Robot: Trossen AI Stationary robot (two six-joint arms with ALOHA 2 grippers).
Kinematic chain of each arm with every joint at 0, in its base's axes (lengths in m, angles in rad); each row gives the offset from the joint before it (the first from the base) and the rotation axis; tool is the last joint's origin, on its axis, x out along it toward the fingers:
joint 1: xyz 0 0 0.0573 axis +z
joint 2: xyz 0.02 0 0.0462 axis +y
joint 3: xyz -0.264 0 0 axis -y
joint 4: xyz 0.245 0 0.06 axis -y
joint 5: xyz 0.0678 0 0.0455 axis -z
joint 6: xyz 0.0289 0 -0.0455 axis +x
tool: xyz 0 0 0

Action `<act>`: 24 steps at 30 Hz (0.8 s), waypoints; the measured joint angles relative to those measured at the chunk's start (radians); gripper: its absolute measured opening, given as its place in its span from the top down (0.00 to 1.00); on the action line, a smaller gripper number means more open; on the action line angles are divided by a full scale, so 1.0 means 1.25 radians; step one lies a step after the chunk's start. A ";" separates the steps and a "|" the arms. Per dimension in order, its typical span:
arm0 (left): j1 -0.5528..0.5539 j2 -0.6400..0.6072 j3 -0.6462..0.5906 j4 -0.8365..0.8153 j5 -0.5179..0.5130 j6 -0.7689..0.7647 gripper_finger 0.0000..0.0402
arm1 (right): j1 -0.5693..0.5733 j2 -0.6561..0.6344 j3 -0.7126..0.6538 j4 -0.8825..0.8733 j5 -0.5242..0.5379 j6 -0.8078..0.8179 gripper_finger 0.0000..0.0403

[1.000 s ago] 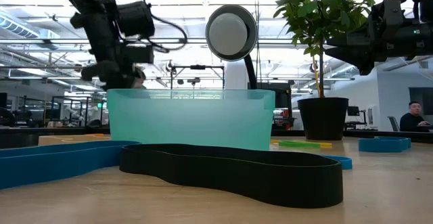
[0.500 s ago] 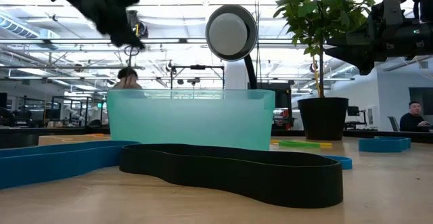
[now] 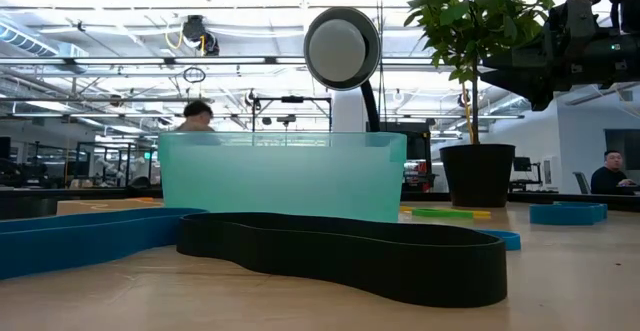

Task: Pick and place rubber bands into bin
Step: Put the bottom purple rubber band into the basket

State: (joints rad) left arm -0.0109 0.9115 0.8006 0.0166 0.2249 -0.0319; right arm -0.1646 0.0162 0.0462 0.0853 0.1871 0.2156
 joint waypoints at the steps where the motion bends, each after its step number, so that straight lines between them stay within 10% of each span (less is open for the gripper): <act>1: -0.018 0.018 0.022 -0.008 -0.018 0.002 0.99 | 0.000 0.000 0.000 0.000 0.000 0.000 0.58; 12: -0.114 0.295 0.283 -0.368 -0.134 0.016 0.99 | 0.000 0.010 0.000 -0.017 -0.001 0.000 0.58; 24: -0.104 0.574 0.302 -0.395 -0.184 -0.005 0.98 | 0.000 0.037 0.000 -0.022 -0.004 0.000 0.58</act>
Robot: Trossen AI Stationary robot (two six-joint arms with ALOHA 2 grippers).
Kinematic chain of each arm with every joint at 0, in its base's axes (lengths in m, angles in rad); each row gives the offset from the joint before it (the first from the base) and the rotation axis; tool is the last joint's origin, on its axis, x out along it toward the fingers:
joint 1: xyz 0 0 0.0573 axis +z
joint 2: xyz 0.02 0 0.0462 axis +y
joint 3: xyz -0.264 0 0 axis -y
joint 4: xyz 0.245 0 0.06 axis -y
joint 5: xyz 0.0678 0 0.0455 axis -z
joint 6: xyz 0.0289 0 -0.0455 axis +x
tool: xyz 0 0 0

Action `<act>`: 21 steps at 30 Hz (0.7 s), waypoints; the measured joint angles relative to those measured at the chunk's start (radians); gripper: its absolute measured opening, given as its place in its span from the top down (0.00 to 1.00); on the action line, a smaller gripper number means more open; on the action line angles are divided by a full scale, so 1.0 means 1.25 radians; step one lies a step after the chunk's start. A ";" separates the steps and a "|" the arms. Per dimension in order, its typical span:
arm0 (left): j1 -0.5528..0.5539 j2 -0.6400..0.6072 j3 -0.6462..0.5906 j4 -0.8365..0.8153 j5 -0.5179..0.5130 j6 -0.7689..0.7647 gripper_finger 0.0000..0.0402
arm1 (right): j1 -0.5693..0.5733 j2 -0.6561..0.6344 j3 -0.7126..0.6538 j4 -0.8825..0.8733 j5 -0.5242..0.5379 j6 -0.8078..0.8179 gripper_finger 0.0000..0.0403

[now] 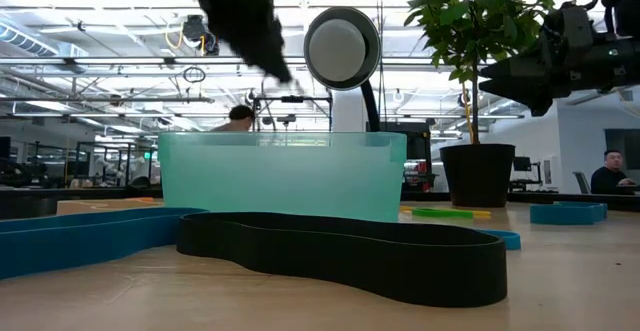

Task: Pick and place rubber bands into bin
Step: Put the bottom purple rubber band into the basket

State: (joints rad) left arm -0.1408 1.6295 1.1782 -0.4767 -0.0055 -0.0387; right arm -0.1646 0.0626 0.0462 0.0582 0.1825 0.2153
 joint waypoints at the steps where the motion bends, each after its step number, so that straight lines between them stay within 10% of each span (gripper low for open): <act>1: 0.003 0.020 0.000 0.001 0.000 -0.005 0.97 | 0.000 0.001 0.000 0.000 0.000 0.000 0.58; 21: 0.034 0.132 0.000 0.013 -0.003 -0.031 0.83 | 0.000 0.014 0.000 -0.002 0.000 0.000 0.58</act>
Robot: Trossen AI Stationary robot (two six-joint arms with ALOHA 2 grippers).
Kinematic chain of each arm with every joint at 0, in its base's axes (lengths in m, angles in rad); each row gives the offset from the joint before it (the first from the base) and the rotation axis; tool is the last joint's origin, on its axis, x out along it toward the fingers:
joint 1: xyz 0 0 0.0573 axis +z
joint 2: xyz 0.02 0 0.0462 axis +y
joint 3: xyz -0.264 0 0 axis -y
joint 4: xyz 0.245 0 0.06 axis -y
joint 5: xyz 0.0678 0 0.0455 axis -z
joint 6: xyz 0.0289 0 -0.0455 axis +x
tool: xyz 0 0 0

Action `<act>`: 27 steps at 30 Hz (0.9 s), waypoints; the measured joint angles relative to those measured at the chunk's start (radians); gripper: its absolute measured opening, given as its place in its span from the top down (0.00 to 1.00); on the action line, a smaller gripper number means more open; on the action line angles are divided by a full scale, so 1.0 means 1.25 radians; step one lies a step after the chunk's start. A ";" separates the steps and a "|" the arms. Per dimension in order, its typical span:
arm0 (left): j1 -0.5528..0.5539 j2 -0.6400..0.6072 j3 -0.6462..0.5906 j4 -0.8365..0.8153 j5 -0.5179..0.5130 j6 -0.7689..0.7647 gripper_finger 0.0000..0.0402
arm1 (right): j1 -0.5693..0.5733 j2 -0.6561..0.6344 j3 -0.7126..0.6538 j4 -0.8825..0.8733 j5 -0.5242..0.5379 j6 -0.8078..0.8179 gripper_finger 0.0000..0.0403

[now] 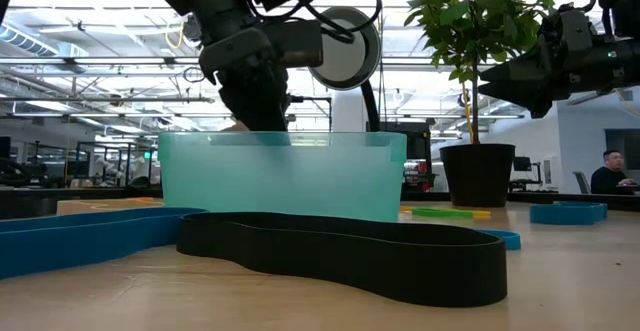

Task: Pick and place rubber bands into bin
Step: Put the bottom purple rubber band into the basket, then put the middle black rubber band into the basket

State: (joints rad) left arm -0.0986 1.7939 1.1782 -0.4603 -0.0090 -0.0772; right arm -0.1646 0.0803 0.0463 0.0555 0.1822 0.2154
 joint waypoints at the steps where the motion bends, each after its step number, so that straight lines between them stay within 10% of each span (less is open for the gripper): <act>1: 0.000 0.000 0.000 0.000 0.001 0.000 0.82 | 0.000 0.000 0.000 0.000 0.000 0.000 0.58; 18: 0.000 -0.145 0.000 -0.032 -0.071 -0.004 0.48 | 0.000 0.004 0.000 0.001 0.000 0.000 0.58; 27: -0.002 -0.351 0.000 -0.097 0.034 -0.088 0.41 | 0.000 0.019 0.000 0.004 0.000 0.000 0.58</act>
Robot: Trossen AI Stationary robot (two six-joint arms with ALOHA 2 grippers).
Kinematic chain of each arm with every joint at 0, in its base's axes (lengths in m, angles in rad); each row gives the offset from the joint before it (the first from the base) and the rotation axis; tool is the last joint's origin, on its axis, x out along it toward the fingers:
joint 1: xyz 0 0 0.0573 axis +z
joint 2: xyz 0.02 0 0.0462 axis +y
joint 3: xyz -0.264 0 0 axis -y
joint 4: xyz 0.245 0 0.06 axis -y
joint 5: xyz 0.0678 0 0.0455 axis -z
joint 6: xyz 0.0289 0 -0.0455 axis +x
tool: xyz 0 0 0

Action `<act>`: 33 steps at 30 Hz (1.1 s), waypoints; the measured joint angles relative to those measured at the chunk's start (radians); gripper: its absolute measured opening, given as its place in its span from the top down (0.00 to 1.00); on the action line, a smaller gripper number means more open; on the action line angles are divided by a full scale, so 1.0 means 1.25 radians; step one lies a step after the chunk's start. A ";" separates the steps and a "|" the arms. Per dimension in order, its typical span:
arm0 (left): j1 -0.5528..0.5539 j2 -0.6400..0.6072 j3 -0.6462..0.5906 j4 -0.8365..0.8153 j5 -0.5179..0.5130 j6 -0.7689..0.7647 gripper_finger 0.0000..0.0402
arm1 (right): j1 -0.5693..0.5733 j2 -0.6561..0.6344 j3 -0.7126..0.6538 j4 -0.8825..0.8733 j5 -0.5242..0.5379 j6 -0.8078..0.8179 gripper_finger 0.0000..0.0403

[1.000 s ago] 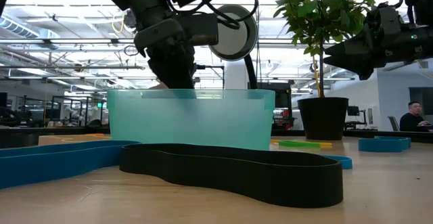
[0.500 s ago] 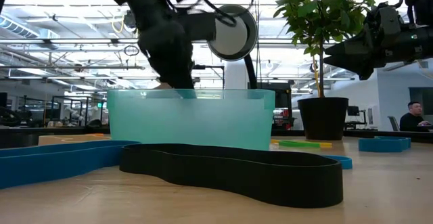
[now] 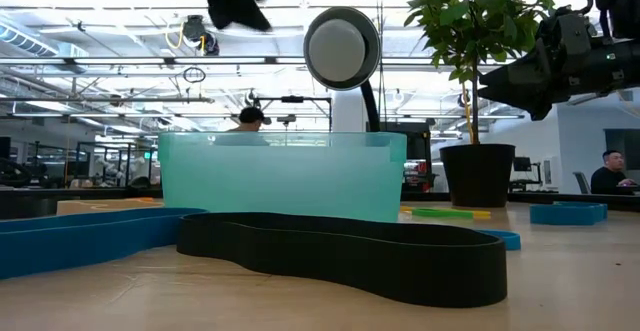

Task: Pick and place rubber bands into bin
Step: Put the middle black rubber band into the basket

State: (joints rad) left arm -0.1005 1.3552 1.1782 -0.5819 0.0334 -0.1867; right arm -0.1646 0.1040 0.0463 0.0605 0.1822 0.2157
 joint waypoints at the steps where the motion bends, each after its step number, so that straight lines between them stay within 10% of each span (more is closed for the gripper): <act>1: 0.000 -0.021 0.000 -0.015 0.005 0.000 0.41 | 0.000 0.000 0.000 0.000 0.000 0.000 0.58; 10: -0.002 -0.119 0.000 -0.339 -0.100 -0.100 0.40 | 0.000 0.004 0.000 0.001 0.000 0.000 0.58; 20: 0.021 -0.110 -0.061 -0.713 -0.171 -0.554 0.40 | 0.000 0.012 0.000 0.002 0.001 0.000 0.58; 33: 0.048 -0.119 -0.321 -0.514 -0.062 -0.813 0.41 | 0.000 0.012 0.000 0.002 0.001 0.000 0.58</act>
State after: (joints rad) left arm -0.0402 1.2060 0.7773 -1.2243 -0.0446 -1.2025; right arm -0.1646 0.1192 0.0463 0.0628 0.1833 0.2157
